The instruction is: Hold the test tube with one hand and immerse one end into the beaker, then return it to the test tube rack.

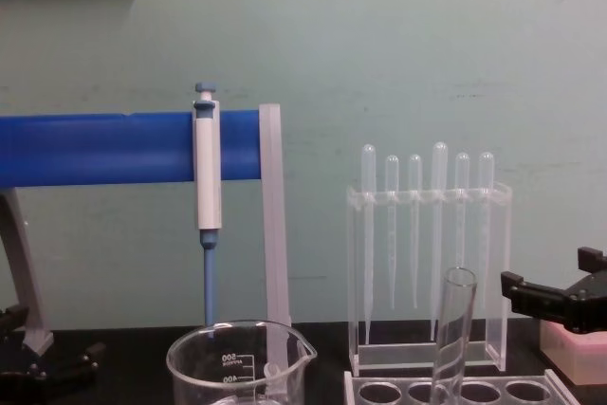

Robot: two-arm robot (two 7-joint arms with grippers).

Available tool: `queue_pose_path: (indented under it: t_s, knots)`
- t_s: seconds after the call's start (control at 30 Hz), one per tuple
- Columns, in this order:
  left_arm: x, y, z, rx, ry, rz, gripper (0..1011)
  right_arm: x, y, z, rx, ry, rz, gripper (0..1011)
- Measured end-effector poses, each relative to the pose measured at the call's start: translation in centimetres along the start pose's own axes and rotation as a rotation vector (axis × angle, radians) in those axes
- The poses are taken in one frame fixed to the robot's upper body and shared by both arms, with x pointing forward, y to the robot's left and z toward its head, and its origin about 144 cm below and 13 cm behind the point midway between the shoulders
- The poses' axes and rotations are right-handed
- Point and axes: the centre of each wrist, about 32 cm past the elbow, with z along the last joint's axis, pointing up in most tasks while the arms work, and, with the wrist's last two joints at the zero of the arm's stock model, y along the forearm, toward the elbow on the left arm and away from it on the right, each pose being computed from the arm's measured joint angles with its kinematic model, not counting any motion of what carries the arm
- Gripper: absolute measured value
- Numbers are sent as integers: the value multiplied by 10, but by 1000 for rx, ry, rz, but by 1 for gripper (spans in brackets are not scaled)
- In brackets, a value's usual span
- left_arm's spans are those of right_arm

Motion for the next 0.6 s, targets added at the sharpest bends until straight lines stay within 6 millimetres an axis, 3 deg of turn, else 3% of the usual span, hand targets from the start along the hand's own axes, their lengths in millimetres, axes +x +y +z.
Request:
queue_pose_path:
  t_s: [0.6]
  knots:
    - [0, 0, 0, 0, 0, 0, 1000, 0, 0, 0, -1, -1, -3, 1002]
